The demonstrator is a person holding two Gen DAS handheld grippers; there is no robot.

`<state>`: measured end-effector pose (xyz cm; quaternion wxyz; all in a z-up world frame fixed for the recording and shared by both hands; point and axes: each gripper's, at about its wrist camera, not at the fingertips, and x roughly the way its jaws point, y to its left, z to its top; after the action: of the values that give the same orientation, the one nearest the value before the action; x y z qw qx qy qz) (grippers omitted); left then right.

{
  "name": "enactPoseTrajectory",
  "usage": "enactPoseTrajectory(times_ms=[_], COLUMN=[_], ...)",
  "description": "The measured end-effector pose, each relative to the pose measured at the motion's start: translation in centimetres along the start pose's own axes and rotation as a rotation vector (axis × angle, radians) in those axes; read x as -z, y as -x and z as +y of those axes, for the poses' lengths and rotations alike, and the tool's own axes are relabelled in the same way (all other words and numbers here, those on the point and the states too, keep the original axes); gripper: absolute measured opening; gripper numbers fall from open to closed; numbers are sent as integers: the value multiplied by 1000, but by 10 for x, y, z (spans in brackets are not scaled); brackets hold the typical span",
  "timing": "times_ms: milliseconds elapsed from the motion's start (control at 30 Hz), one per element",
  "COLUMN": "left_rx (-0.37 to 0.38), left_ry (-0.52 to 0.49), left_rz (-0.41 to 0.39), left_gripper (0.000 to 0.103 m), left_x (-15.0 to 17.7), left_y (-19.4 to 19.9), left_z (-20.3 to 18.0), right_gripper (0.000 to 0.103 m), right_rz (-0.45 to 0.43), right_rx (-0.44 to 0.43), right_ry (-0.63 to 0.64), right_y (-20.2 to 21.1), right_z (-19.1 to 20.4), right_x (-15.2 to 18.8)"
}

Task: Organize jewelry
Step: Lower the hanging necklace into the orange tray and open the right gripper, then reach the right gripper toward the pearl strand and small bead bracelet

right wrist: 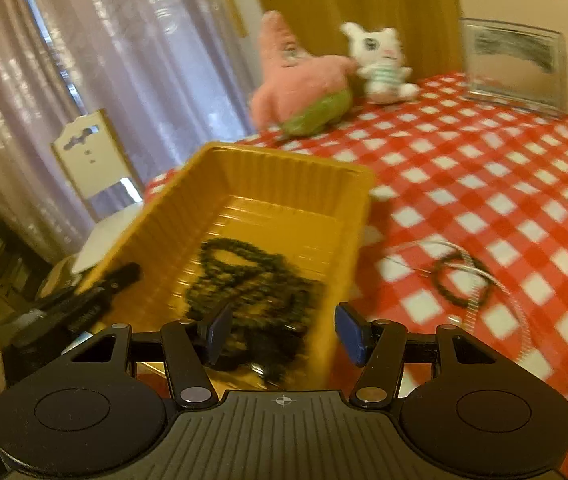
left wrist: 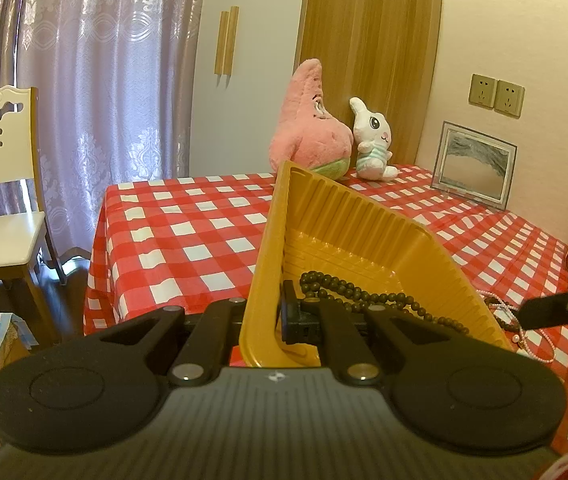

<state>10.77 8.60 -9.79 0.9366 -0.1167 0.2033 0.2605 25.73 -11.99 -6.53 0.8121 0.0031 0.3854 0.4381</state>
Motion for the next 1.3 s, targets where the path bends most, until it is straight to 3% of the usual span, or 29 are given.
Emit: enactPoseTrajectory(times_ms=[367,467,833,1300], left_rx=[0,0,-1,-7], left_ry=[0,0,-2,-8], left_rz=[0,0,2,8], left_gripper=[5,5,5,6], left_x=[0,0,0,5], left_y=[-1,-1,-1,0], left_z=[1,0,1,6], right_gripper=[57,47,21,9], right_rz=[5,9,48,134], right_rx=[205,254,312,360], right_ry=[-80,-49,229,529], right_y=[19,18,-16,-78], right_z=[-73,-90,-121,-121], right_x=[19,21,16,8])
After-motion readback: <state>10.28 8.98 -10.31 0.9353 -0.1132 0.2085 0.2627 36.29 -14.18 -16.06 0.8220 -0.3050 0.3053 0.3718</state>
